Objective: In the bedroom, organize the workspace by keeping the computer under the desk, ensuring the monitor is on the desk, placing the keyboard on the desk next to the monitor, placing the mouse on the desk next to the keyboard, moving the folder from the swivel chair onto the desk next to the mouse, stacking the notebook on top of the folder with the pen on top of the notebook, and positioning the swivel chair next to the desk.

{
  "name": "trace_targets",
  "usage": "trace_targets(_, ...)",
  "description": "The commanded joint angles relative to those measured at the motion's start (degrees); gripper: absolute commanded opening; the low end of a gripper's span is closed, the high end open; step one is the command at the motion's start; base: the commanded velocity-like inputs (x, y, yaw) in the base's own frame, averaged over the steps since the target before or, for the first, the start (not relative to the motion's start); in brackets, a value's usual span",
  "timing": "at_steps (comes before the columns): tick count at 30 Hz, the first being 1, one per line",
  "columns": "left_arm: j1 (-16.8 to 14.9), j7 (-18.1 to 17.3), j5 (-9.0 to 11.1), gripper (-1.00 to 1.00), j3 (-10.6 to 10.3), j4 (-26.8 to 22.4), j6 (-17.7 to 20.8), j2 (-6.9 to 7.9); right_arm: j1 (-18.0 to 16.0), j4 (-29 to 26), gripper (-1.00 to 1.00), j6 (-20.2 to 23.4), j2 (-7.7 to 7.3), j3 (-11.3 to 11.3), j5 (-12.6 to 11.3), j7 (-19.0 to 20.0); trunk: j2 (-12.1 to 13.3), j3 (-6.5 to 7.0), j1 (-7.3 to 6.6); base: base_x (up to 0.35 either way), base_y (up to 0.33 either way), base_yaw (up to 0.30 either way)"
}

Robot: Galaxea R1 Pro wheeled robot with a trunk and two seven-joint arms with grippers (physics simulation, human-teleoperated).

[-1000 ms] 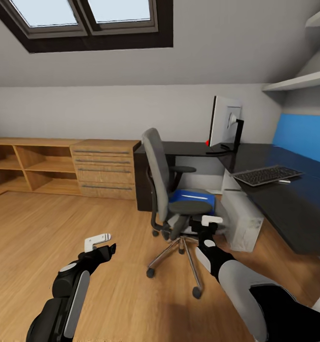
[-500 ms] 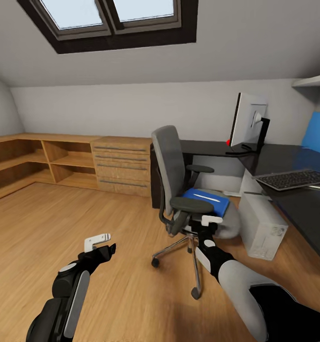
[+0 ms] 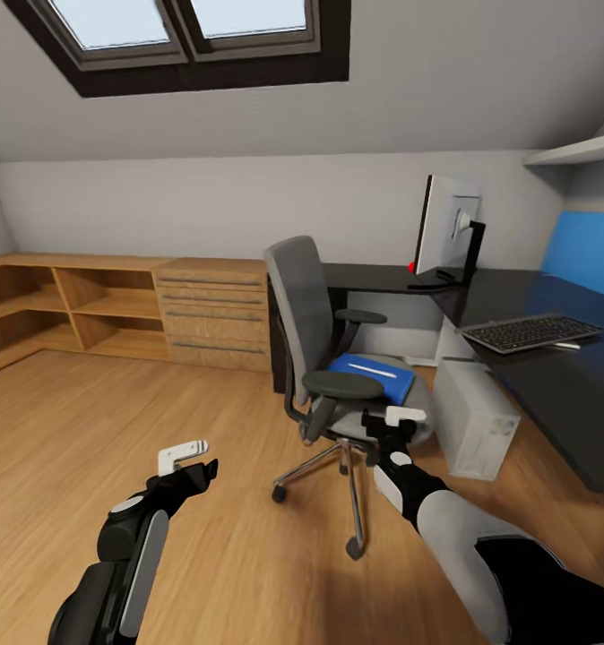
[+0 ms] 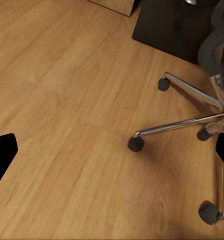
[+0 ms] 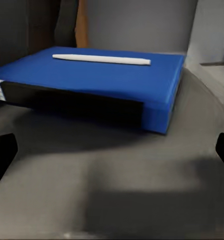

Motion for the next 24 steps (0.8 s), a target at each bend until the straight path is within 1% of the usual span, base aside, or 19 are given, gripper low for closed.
trace_targets(1,0.0,0.4,0.6,1.0,0.1,-0.1,0.3,-0.03,-0.1,0.1,1.0,-0.2,-0.13,0.1,-0.2,-0.2,0.0,-0.06,-0.01,0.0,0.0,-0.287)
trace_targets(4,0.0,0.4,0.6,1.0,0.1,-0.1,0.3,-0.03,-0.1,0.0,1.0,-0.2,-0.66,0.1,-1.6,-0.2,0.0,-0.06,-0.01,0.0,0.0,-0.29)
trace_targets(5,0.0,0.4,0.6,1.0,0.1,-0.1,0.3,-0.03,-0.1,0.0,1.0,-0.2,-0.98,0.1,-2.8,-0.2,0.0,-0.06,-0.01,0.0,0.0,-0.291)
trace_targets(9,0.0,0.5,0.6,1.0,0.1,-0.1,0.3,-0.03,-0.1,0.0,1.0,-0.1,-1.87,0.1,-5.5,-0.1,0.0,-0.06,-0.01,0.0,0.0,-0.292)
trace_targets(10,0.0,0.5,0.6,1.0,0.1,-0.2,0.3,-0.03,-0.1,0.0,1.0,-0.1,-2.44,0.1,-6.9,-0.1,0.0,-0.06,-0.01,0.0,0.0,-0.29)
trace_targets(13,0.0,0.5,0.6,1.0,0.1,-0.2,0.3,-0.03,-0.1,-0.1,1.0,-0.1,-3.21,0.1,-8.9,0.1,0.0,-0.06,-0.01,0.0,0.0,-0.228)
trace_targets(14,0.0,0.5,0.6,1.0,0.1,-0.2,0.3,-0.03,-0.1,-0.1,1.0,-0.1,-3.58,0.1,-10.1,0.3,0.0,-0.06,-0.01,0.0,0.0,-0.118)
trace_targets(16,0.0,0.5,0.6,1.0,0.1,-0.2,0.3,-0.03,-0.1,-0.2,1.0,-0.2,-3.81,0.2,-11.0,0.7,0.0,-0.06,-0.01,0.0,0.0,-0.085)
trace_targets(17,0.0,0.5,0.6,1.0,0.1,-0.2,0.3,-0.03,-0.1,-0.2,1.0,-0.2,-3.96,0.2,-11.7,1.2,-0.4,-0.24,0.21,0.0,0.0,-0.048)
trace_targets(23,0.0,0.5,0.6,1.0,0.1,-0.2,0.3,-0.03,-0.1,-0.2,1.0,-0.2,-4.07,0.1,-12.8,2.7,-2.8,-1.32,1.53,0.0,0.0,-0.021)
trace_targets(24,0.0,0.5,0.6,1.0,0.1,-0.2,0.3,-0.03,-0.1,-0.2,1.0,-0.1,-4.09,0.0,-13.5,2.8,-3.2,-1.5,1.75,0.0,0.0,-0.007)
